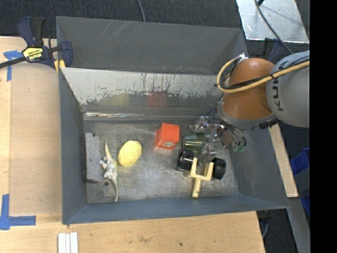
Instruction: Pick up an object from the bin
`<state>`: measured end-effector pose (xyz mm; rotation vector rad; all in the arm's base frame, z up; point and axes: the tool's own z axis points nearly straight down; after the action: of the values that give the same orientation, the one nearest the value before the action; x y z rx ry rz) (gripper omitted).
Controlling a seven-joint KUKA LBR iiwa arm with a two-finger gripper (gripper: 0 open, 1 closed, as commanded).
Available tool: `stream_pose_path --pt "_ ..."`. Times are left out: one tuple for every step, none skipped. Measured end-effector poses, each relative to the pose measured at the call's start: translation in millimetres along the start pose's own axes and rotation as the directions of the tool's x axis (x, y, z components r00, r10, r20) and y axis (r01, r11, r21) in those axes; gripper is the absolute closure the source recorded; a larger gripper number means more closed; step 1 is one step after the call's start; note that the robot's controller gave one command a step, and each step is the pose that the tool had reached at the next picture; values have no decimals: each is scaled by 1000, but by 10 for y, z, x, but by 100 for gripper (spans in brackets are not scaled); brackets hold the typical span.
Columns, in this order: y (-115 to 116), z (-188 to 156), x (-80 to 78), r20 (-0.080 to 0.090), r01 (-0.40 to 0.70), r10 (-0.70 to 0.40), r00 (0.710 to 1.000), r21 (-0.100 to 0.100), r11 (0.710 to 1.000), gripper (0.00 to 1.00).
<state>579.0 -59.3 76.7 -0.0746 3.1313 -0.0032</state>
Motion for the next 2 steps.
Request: stream_pose_path --pt "195 -369 72 -12 37 -37 999 -2 999 100" --pt "283 -818 27 -1 54 -54 999 -2 999 100"
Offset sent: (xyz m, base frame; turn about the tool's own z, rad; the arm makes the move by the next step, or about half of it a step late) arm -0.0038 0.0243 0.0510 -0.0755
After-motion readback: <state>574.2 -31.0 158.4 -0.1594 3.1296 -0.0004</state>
